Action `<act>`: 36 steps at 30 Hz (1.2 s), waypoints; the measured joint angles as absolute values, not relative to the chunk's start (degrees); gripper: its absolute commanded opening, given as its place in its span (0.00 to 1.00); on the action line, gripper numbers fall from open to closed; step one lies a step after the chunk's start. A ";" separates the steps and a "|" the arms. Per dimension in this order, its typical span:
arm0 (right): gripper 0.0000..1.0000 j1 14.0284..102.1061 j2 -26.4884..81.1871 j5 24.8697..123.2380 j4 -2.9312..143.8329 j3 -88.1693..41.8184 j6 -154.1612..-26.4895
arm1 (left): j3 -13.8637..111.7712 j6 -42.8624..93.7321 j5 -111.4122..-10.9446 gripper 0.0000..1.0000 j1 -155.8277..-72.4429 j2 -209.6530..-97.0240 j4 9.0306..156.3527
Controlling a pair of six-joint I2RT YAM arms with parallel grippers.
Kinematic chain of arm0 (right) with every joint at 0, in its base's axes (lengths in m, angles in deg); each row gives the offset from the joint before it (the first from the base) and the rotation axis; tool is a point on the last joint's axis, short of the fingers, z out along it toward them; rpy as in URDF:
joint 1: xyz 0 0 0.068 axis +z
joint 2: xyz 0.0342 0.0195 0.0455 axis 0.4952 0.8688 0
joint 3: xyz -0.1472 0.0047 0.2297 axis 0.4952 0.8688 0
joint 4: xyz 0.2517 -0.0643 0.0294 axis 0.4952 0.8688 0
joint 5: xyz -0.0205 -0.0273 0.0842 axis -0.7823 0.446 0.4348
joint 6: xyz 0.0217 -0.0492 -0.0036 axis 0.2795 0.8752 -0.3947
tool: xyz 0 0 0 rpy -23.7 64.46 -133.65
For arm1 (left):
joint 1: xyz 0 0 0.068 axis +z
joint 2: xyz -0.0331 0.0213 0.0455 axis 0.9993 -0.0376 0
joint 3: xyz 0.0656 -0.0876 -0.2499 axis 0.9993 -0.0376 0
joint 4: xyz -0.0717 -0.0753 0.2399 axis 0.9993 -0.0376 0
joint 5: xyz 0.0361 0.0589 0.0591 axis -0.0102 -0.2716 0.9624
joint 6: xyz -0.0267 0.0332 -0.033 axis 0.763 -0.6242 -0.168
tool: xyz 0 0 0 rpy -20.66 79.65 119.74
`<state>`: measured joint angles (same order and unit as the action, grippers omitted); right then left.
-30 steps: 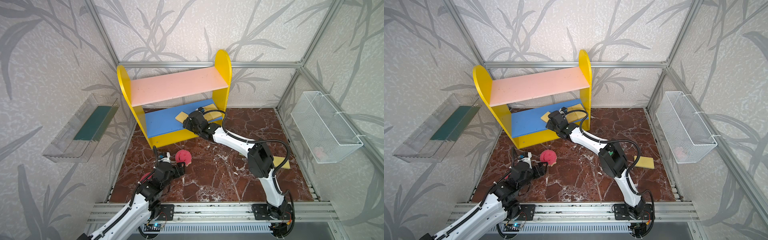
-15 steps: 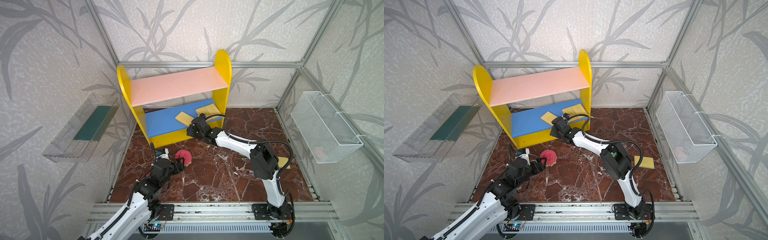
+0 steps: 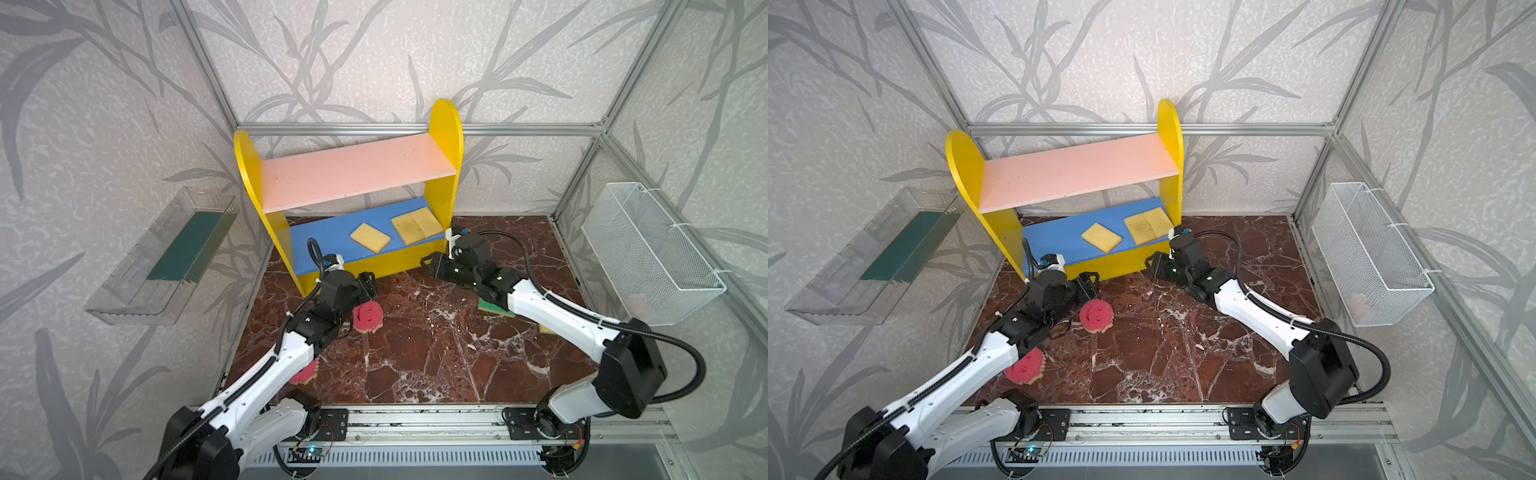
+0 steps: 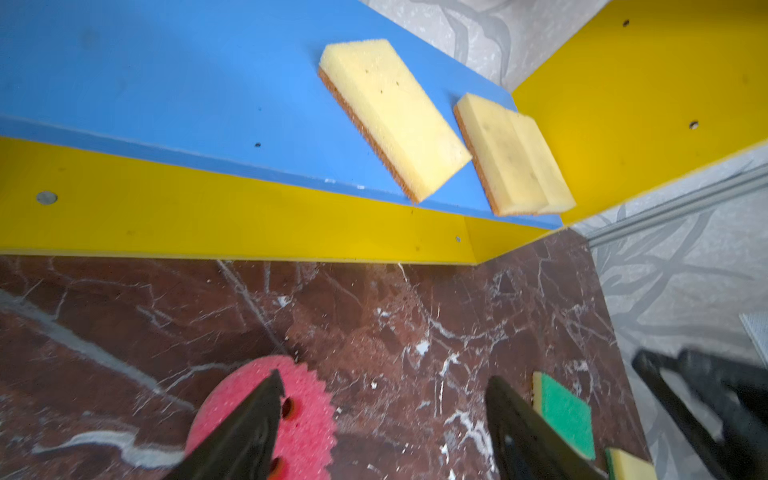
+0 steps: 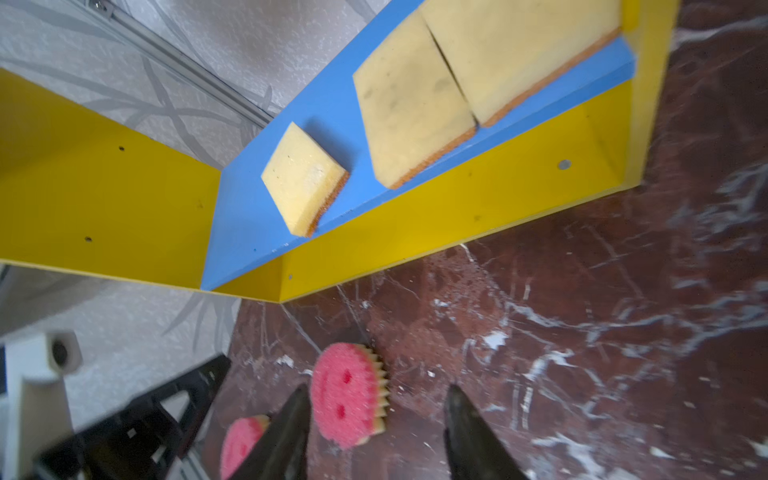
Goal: Place and organize the cleaning sponges onto the shelf
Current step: 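Withdraw the right gripper from the shelf while the left gripper reaches the placed sponge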
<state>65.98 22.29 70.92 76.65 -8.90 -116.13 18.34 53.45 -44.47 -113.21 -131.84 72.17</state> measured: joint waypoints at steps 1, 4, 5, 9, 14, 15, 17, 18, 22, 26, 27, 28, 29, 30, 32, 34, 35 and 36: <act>0.35 65.32 19.93 71.29 76.97 -6.70 -115.32 | 19.28 53.58 -44.56 0.62 -112.51 -133.30 72.78; 0.32 63.38 13.39 72.16 77.21 -0.38 -113.71 | 21.46 53.62 -45.57 0.60 -110.26 -137.32 74.44; 0.32 62.76 11.12 72.45 77.21 1.85 -113.25 | 21.99 53.76 -46.03 0.60 -109.58 -138.59 75.18; 0.32 60.19 4.71 73.13 77.19 8.25 -111.94 | 22.14 55.02 -48.41 0.60 -107.05 -142.29 80.10; 0.32 57.41 1.79 75.09 77.15 11.58 -110.82 | 23.24 56.05 -50.09 0.62 -104.84 -145.72 84.45; 0.32 57.10 1.63 75.47 77.15 11.84 -110.67 | 23.67 56.20 -50.31 0.63 -104.51 -146.15 84.86; 0.32 56.40 1.55 76.43 77.06 12.34 -110.12 | 24.72 56.47 -50.59 0.68 -103.62 -146.96 86.07; 0.32 56.12 1.55 76.80 77.06 12.54 -109.90 | 25.29 56.64 -50.70 0.70 -103.09 -147.31 86.64; 0.32 55.27 1.57 78.57 76.51 13.19 -109.18 | 26.93 57.10 -51.21 0.70 -101.17 -148.95 89.08; 0.32 54.96 1.85 79.68 75.31 13.78 -109.12 | 27.96 58.32 -52.89 0.61 -99.64 -152.08 91.64; 0.32 54.94 1.98 79.88 75.16 13.89 -109.14 | 28.24 58.70 -53.28 0.61 -99.35 -153.08 92.06; 0.32 54.90 2.16 80.12 74.85 14.05 -109.14 | 28.42 58.98 -53.68 0.60 -99.16 -154.11 92.67; 0.32 54.83 2.35 80.30 74.63 14.16 -109.14 | 28.46 59.29 -54.07 0.61 -98.96 -155.03 93.21; 0.32 54.81 2.55 80.49 74.48 14.24 -109.14 | 28.46 59.53 -54.46 0.61 -98.85 -155.77 93.59; 0.32 54.79 2.88 80.69 74.31 14.31 -109.14 | 28.52 59.94 -54.99 0.61 -98.52 -157.19 93.98; 0.32 54.72 3.14 80.86 74.13 14.35 -109.14 | 28.96 60.09 -55.29 0.61 -98.22 -158.35 94.11; 0.32 54.66 3.25 80.97 74.11 14.35 -109.14 | 29.57 60.12 -55.58 0.61 -98.11 -159.01 94.37; 0.32 54.61 3.32 81.02 74.11 14.35 -109.14 | 30.21 60.14 -55.93 0.61 -98.02 -159.60 94.61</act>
